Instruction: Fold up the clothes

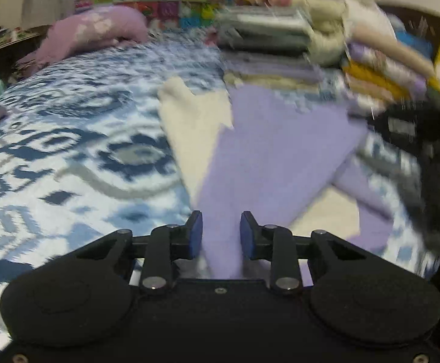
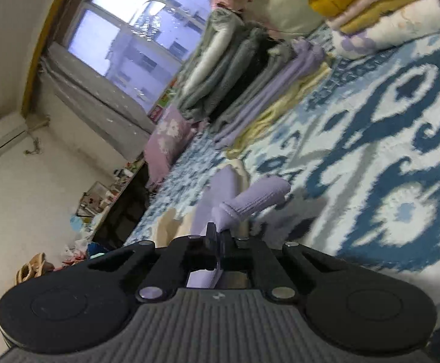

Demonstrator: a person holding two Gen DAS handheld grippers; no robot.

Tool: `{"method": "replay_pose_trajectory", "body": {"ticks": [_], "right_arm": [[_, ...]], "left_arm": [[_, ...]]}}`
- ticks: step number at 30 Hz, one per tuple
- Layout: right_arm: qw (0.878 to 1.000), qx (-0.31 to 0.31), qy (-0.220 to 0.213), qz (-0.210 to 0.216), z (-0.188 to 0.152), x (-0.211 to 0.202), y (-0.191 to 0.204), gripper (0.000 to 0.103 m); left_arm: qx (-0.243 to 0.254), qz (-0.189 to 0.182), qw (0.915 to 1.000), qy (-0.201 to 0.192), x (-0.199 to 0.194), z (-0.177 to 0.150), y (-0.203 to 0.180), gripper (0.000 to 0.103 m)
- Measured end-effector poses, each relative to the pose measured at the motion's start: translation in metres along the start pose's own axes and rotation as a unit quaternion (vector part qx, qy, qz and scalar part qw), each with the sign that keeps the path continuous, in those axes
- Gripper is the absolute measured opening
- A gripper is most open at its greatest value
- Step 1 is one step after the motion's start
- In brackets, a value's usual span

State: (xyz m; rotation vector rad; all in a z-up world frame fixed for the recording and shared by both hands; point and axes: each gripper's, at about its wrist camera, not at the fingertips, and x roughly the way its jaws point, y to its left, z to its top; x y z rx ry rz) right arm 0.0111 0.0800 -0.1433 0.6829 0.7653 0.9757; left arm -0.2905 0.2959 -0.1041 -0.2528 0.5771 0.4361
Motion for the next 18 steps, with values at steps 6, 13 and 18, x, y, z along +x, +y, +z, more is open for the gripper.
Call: {"method": "replay_pose_trajectory", "body": {"ticks": [6,13,18], "right_arm": [[0.999,0.044,0.021,-0.016,-0.005,0.002,-0.014,0.011],[0.995,0.092,0.025,-0.033,-0.012,0.005,-0.028,0.037],[0.996,0.075,0.029,-0.03,-0.014,0.009,-0.028,0.004]], "left_arm": [[-0.068,0.028,0.9972,-0.014,-0.013,0.008,0.029,0.027],[-0.023,-0.004,0.9997,-0.008,-0.011,0.007,0.005,0.027],[0.021,-0.017,0.9996,0.011,0.0,0.001,-0.017,0.027]]}}
